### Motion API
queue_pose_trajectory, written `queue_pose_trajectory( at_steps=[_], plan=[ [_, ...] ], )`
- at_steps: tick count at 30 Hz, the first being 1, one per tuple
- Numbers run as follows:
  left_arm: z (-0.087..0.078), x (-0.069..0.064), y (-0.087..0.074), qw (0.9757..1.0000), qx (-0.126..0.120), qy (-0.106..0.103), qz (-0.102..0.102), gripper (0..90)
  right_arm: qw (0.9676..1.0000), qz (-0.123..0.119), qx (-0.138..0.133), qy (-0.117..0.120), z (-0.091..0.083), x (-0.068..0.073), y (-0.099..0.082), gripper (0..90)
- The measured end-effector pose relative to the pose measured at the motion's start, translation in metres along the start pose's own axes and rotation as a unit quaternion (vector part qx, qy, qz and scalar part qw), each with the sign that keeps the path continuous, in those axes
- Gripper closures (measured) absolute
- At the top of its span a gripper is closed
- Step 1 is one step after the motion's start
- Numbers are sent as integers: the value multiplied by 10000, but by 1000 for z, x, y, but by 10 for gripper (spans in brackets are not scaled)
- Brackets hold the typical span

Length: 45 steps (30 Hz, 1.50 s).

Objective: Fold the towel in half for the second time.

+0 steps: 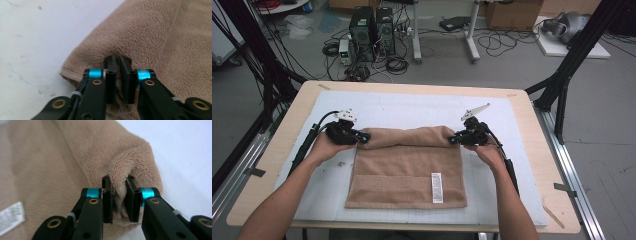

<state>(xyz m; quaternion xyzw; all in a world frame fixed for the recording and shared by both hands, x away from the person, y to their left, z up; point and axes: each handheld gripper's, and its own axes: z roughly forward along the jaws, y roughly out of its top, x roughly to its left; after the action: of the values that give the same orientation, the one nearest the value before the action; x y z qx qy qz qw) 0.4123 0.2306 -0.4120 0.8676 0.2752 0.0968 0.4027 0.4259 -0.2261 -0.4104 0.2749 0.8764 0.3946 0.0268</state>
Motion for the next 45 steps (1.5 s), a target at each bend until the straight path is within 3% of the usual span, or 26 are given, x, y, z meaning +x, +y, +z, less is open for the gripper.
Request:
queue_pose_trajectory(
  at_steps=[4,7,9,11,13,15,17,19,25,29,31,36,39,40,42,44,45],
  plan=[
    [-26,-12,-3,9989,-449,10,135,853,9988,-363,-337,-2,-25,22,0,792],
    [-38,-28,-17,9980,-566,-116,271,850,9974,-565,-443,116,-36,42,-10,783],
    [-37,-38,-30,9983,-464,-205,287,845,9973,-665,-271,172,-35,51,-22,777],
    [-31,-46,-41,9989,-155,-288,349,832,9979,-601,-37,232,-29,56,-36,773],
    [-26,-51,-47,9988,-93,-323,363,800,9981,-553,161,234,-21,59,-50,753],
    [-28,-51,-45,9988,-116,-353,323,764,9986,-407,86,317,-18,58,-57,719],
    [-34,-49,-42,9989,-130,-341,298,697,9992,-260,-25,287,-22,57,-57,617],
    [-41,-47,-41,9991,-219,-305,212,675,9993,-268,-142,225,-31,56,-53,584],
    [-57,-37,-34,9987,-504,-67,75,646,9986,-289,-450,-20,-54,46,-34,547],
    [-54,-30,-20,9984,-568,55,31,613,9974,-293,-640,-176,-58,41,-20,539],
    [-49,-25,-16,9982,-582,128,-51,586,9977,-210,-630,-157,-53,37,-14,519],
    [-26,-10,-15,9985,-273,310,-349,480,9995,-22,-296,-92,-25,25,-10,458],
    [-15,-5,-17,9984,-121,227,-496,446,9994,284,-118,164,-12,16,-14,448],
    [-13,-5,-17,9986,-77,105,-507,459,9990,360,-106,256,-9,14,-15,470],
    [-10,-6,-19,9991,8,-151,-403,625,9982,370,-110,463,-7,13,-18,591],
    [-15,-10,-17,9994,-50,-245,-257,796,9974,294,-87,646,-7,15,-19,745],
    [-19,-13,-16,9995,-106,-232,-185,825,9974,214,-85,679,-9,17,-20,778]
  ],
)
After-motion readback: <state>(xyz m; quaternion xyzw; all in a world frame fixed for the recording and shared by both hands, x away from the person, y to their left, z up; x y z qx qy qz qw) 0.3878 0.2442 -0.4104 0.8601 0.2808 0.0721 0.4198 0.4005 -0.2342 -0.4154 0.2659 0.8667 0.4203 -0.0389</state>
